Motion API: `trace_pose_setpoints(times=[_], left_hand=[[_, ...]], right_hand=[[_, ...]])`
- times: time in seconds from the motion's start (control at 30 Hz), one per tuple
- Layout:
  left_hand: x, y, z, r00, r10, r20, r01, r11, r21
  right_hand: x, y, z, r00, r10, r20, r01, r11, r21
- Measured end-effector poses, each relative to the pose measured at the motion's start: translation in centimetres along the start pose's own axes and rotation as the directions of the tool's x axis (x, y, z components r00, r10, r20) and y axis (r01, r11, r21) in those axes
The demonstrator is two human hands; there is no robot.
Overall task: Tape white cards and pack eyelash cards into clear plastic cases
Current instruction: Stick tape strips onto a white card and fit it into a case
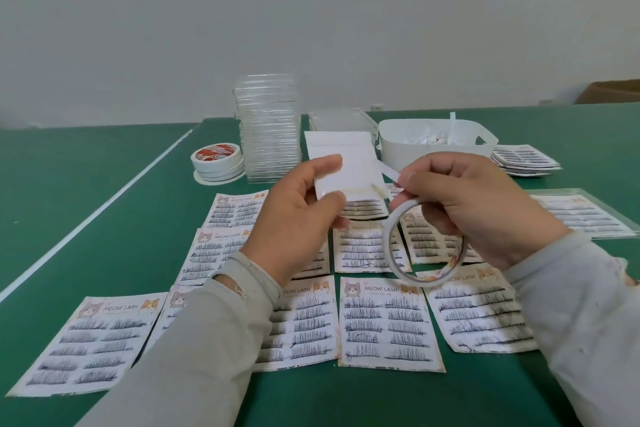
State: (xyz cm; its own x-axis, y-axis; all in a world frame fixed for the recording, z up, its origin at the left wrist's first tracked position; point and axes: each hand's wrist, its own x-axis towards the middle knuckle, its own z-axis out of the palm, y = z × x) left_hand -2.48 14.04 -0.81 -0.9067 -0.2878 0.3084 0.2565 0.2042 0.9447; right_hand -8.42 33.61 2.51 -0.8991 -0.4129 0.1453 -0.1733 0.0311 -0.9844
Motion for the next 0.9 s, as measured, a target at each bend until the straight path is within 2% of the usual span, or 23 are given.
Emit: trace_pose_setpoints(times=[0.17, 0.33, 0.57, 0.67, 0.9], left_hand=[[-0.1, -0.1, 0.2, 0.994, 0.052, 0.099, -0.058, 0.996, 0.064], [-0.1, -0.2, 0.3, 0.988, 0.055, 0.144, -0.073, 0.99, 0.122], [-0.4, -0.1, 0.4, 0.976, 0.064, 0.21, -0.092, 0.987, 0.128], [-0.4, -0.1, 0.3, 0.969, 0.068, 0.236, -0.1, 0.986, 0.13], [-0.4, -0.2, 0.2, 0.959, 0.069, 0.275, -0.113, 0.983, 0.147]], right_hand=[[-0.2, 0.2, 0.5, 0.989, 0.068, 0.128, -0.062, 0.997, -0.054], [-0.4, 0.5, 1.0, 0.995, -0.002, 0.098, 0.016, 0.989, -0.148], [-0.5, 0.7, 1.0, 0.984, -0.097, 0.149, 0.133, 0.959, -0.252], [-0.6, 0.7, 1.1, 0.977, -0.095, 0.189, 0.148, 0.945, -0.293], [-0.7, 0.4, 1.1, 0.986, -0.099, 0.137, 0.144, 0.913, -0.381]])
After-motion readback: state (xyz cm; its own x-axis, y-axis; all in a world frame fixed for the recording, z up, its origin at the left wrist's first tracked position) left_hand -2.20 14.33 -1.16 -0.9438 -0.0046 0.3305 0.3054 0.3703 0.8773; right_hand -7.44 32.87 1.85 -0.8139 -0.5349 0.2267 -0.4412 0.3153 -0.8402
